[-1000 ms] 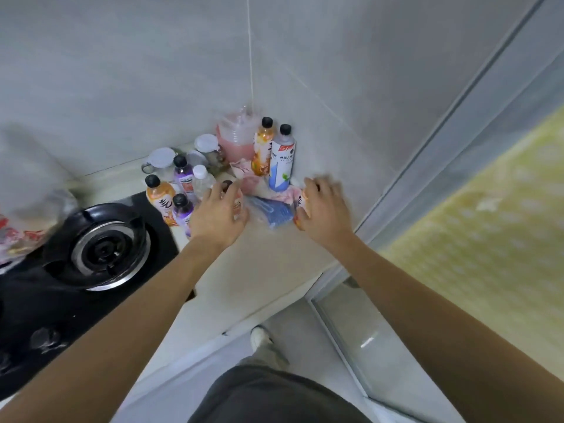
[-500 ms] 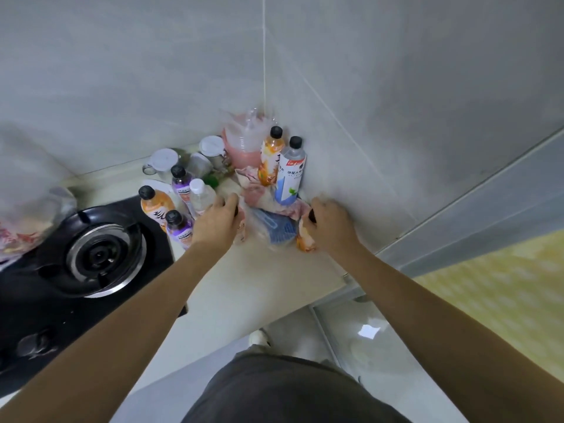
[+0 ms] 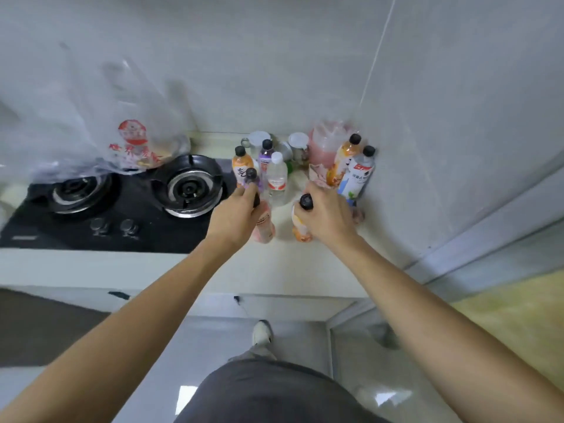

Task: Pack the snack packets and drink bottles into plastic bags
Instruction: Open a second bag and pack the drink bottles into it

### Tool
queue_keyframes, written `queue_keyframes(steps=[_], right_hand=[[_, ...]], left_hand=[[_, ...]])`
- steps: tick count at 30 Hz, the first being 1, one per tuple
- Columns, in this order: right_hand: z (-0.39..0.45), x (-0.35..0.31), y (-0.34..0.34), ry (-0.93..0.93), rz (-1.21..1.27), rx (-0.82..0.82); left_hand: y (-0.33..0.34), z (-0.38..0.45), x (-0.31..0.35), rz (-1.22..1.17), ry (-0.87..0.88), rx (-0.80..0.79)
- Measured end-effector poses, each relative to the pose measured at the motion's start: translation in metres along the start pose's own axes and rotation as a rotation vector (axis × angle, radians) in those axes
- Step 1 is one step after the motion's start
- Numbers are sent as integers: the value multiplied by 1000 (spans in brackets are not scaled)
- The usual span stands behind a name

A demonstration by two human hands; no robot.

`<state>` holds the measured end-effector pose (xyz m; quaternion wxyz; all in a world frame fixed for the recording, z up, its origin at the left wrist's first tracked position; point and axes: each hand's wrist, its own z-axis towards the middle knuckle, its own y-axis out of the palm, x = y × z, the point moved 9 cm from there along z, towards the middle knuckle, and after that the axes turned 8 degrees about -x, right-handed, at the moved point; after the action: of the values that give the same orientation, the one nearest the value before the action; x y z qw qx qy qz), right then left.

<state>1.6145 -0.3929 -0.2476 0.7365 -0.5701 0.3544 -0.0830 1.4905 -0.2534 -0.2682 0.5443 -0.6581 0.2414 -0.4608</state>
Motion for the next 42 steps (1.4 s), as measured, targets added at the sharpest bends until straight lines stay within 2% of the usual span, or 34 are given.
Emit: queue_keyframes(steps=[7, 15, 21, 26, 33, 42], right_hand=[[-16, -149, 37, -238, 118, -107], [-41, -353, 127, -519, 115, -298], [-37, -511, 219, -570, 102, -425], [-25, -624, 267, -597, 164, -419], [26, -729, 319, -628, 202, -422], [140, -798, 402, -589, 214, -405]], left_hand=[[-76, -114, -90, 10, -221, 136], [-132, -249, -251, -2, -466, 245], [-177, -331, -393, -2, -560, 286], [-223, -379, -494, 41, -600, 294], [-276, -394, -613, 45, -677, 324], [-303, -318, -740, 9, -686, 297]])
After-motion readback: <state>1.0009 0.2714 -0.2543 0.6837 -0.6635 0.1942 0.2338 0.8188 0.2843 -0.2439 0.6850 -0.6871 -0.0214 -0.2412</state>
